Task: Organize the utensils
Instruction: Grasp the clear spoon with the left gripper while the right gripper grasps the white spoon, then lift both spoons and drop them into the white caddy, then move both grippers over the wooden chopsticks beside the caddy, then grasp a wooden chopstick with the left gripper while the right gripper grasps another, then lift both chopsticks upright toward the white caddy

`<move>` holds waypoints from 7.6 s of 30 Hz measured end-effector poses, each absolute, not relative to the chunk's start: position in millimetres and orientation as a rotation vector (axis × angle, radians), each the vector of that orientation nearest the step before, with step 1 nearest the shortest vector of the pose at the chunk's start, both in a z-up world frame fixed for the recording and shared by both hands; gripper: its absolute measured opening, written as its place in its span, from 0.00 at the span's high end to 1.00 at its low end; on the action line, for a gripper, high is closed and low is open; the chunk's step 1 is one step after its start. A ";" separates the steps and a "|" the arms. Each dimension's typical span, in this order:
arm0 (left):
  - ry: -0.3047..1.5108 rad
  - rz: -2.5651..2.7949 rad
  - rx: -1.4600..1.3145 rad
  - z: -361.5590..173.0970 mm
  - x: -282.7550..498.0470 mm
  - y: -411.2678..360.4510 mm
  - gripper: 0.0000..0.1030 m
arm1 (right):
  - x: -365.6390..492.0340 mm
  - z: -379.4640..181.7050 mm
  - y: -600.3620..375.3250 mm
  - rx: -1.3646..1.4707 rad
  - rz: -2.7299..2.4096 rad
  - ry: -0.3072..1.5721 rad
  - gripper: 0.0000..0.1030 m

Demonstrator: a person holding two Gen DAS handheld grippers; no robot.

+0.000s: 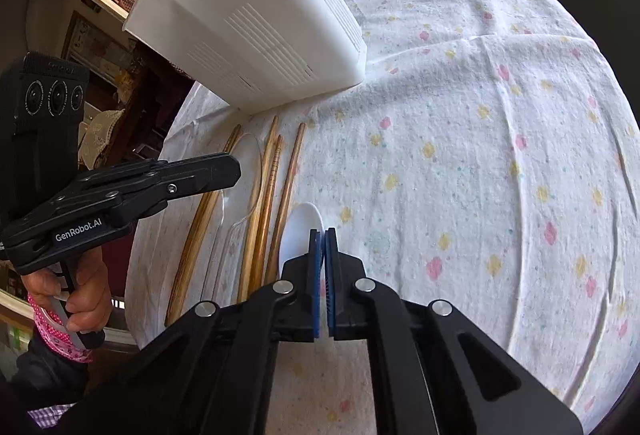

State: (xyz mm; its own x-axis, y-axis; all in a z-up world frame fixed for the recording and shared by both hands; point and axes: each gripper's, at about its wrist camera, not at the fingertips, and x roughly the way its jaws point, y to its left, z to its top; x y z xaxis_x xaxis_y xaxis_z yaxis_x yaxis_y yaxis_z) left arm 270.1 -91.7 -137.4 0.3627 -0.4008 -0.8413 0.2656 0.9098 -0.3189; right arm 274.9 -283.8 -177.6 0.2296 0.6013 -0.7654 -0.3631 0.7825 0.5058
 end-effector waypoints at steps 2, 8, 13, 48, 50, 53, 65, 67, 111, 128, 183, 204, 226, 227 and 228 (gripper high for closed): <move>1.105 -0.432 -0.132 -132.0 268.1 -90.1 0.99 | 271.7 -167.7 -282.8 0.242 0.670 1.124 0.97; 1.012 -0.443 -0.131 -92.5 259.0 -82.4 0.99 | 268.7 -122.2 -295.2 0.263 0.627 0.965 0.97; 0.839 -0.413 -0.136 -26.1 253.7 -66.3 0.99 | 263.7 -67.9 -302.6 0.264 0.567 0.756 0.97; 0.252 0.033 0.092 1.5 312.6 -59.9 0.72 | 341.7 56.0 -241.9 0.124 0.296 0.182 0.97; 0.254 0.025 0.087 2.1 305.5 -57.8 0.72 | 349.4 54.0 -234.9 0.102 0.268 0.163 0.97; 0.259 0.012 0.073 6.2 295.8 -54.3 0.72 | 362.4 46.1 -224.2 0.078 0.243 0.161 0.97; 0.309 -0.028 0.053 5.0 262.1 -50.4 0.72 | 357.7 -6.3 -205.5 0.025 0.273 0.240 0.93; 0.329 -0.032 0.040 2.3 256.5 -48.2 0.72 | 348.1 -8.4 -207.4 0.018 0.281 0.245 0.86; 1.269 -0.015 -0.028 -158.5 257.5 -10.5 0.74 | 218.0 -70.4 -242.2 -0.044 0.504 0.622 0.68; 1.312 -0.013 0.071 -166.9 254.1 -20.2 0.72 | 241.3 -94.0 -225.9 -0.059 0.587 0.781 0.68; 1.280 -0.055 0.076 -168.7 246.0 -10.4 0.67 | 313.7 -198.3 -189.6 0.030 0.636 1.256 0.86; 1.286 -0.094 0.086 -165.2 243.1 -22.0 0.94 | 290.8 -168.7 -144.3 -0.232 0.583 1.169 0.94; 0.834 -0.190 -0.026 32.0 206.9 -18.7 0.94 | 249.9 9.2 -236.1 0.083 0.696 0.733 0.94; 0.792 -0.191 -0.033 45.5 209.6 -19.7 0.94 | 251.7 18.8 -237.8 0.087 0.693 0.714 0.94; 0.749 -0.191 -0.039 57.5 213.9 -22.0 0.94 | 254.0 28.1 -238.2 0.088 0.689 0.697 0.94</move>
